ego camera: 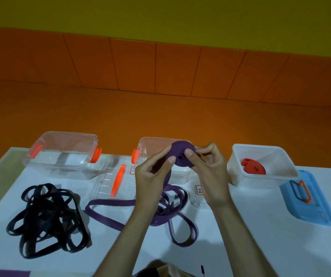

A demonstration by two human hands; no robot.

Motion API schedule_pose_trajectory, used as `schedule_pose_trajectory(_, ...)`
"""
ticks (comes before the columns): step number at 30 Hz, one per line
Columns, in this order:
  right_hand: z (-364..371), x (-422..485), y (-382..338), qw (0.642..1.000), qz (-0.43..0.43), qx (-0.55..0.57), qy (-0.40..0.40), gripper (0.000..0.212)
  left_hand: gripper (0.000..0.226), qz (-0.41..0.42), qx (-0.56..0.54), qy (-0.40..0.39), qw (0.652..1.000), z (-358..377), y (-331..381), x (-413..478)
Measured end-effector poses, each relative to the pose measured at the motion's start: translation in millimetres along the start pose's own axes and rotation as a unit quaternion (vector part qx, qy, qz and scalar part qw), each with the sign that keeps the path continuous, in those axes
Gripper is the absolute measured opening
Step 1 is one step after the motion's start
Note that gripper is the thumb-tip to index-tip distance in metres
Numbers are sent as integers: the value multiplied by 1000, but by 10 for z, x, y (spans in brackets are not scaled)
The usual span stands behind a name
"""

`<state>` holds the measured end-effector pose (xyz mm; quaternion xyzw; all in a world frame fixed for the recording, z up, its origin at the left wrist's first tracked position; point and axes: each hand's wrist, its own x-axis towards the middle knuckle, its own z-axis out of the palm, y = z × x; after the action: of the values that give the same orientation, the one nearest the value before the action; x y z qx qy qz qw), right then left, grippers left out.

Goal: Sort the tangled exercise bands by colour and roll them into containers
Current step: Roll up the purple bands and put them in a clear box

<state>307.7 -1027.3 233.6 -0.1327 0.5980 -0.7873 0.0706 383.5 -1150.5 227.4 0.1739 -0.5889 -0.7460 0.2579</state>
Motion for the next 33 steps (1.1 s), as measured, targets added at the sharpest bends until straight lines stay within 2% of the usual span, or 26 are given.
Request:
schedule_pose_trajectory(5,0,-39,5,999,10,-53,-9,28,21,34,12,26,999,-72,-22,5)
schedule_pose_trajectory(9,-32,-54,30,999,28,-37,-18,43,24,31,31,-6,999,-105,-25,3)
schedule_pose_trajectory(14,-64,-100,60,996,43,-66,-47,27,31,47,69,-41,996,-162,-49,11)
schedule_pose_trajectory(19,-114,-36,-45,985,-33,-157,-55,27,21,55,66,-14,996,-69,-86,-72)
schedule_pose_trajectory(21,-79,-49,-85,992,-42,-120,-27,26,21,59,61,-32,996,-47,-67,-47)
schedule_pose_trajectory(24,-33,-86,-82,996,-45,-71,18,21,35,39,59,-74,995,-18,-3,-30)
schedule_pose_trajectory(27,-50,-106,-60,998,-30,-62,8,16,39,40,54,-72,995,-26,30,-65)
schedule_pose_trajectory(30,-140,-93,-72,998,-16,-63,-13,29,36,65,52,-52,995,-48,38,-94)
schedule_pose_trajectory(33,-216,-91,-89,999,-5,-49,-12,30,29,84,44,-38,995,-44,65,-110)
